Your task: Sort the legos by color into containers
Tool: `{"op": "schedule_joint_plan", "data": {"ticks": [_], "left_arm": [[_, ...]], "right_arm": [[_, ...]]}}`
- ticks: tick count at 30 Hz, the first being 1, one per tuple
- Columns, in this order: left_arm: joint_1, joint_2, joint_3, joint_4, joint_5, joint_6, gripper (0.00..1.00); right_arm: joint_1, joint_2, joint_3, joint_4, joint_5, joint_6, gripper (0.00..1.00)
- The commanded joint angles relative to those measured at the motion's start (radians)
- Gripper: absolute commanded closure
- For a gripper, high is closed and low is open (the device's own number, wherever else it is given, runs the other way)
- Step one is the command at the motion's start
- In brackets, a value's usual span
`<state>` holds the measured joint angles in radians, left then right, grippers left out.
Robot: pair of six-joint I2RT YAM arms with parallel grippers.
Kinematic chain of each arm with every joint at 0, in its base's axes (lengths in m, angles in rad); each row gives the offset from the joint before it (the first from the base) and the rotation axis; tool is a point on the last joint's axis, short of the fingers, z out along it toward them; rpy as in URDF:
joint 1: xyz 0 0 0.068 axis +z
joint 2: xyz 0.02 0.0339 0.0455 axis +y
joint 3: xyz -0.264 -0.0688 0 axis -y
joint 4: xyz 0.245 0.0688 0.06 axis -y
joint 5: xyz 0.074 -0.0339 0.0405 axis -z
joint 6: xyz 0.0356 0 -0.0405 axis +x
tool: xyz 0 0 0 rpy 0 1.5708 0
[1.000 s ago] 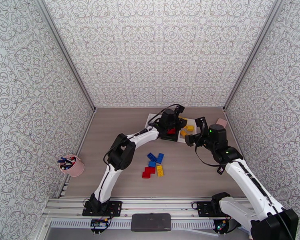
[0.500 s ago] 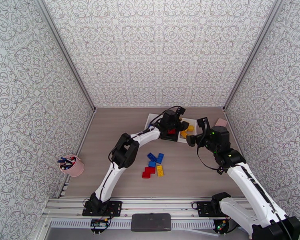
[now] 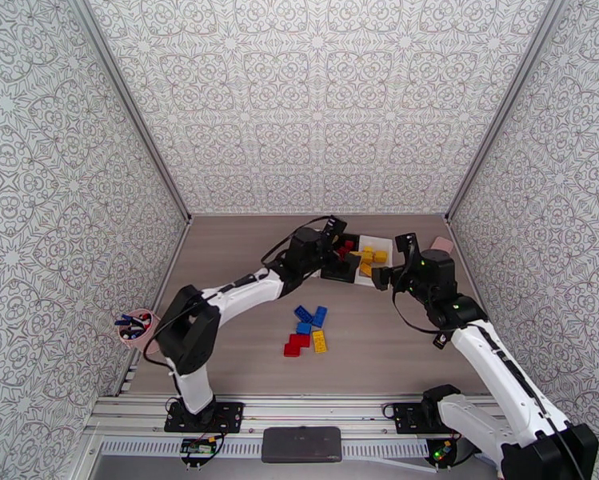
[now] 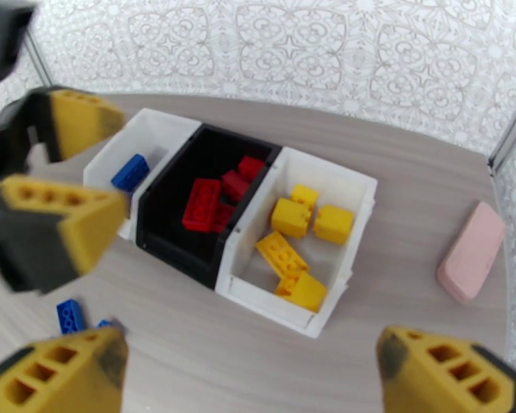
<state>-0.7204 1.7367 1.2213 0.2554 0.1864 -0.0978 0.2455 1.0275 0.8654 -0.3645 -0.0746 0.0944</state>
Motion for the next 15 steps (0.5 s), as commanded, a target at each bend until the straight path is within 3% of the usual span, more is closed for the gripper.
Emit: {"op": "schedule_joint_plan", "data": {"ticks": [1, 8, 15], "left_arm": [[-0.018, -0.119, -0.126, -0.003, -0.028, 0.046, 0.00], [-0.053, -0.391, -0.334, -0.143, 0.014, 0.090, 0.00], [-0.039, -0.609, -0.476, -0.281, 0.084, 0.133, 0.00]], "right_arm": [[-0.006, 0.027, -0.006, 0.044, -0.016, 0.108, 0.00], [0.052, 0.132, -0.014, 0.041, 0.023, 0.244, 0.01], [0.235, 0.258, -0.010, 0.032, 0.159, 0.364, 0.01]]}}
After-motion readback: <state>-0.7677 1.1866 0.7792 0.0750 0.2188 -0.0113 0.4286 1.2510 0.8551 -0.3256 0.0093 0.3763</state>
